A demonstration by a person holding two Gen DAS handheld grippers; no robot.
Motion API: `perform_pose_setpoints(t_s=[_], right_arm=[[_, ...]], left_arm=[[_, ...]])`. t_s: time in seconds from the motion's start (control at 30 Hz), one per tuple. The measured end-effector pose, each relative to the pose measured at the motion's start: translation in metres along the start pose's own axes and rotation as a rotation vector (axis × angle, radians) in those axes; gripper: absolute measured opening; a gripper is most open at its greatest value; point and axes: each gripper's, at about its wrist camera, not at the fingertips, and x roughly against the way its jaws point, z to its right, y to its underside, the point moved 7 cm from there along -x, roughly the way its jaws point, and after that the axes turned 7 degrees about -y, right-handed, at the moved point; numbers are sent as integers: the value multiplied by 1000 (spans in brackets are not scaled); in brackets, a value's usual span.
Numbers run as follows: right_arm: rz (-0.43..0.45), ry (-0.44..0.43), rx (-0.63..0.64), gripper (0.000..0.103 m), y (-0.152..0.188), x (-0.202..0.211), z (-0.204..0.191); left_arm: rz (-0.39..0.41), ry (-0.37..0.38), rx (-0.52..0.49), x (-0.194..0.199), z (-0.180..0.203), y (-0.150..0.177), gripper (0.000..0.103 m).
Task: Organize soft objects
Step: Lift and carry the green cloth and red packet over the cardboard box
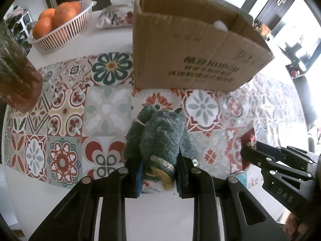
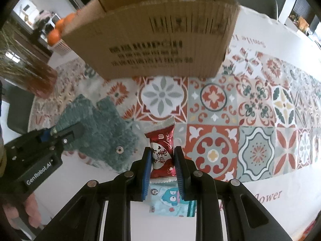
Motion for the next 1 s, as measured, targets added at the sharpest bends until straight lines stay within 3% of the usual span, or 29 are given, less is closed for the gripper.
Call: perform_pose_setpoints(t_s=[1.0], right_arm=[[327,-120,38,24,-47,109,-28]], left_arm=[[313,83,-17,121,29,-49,25]])
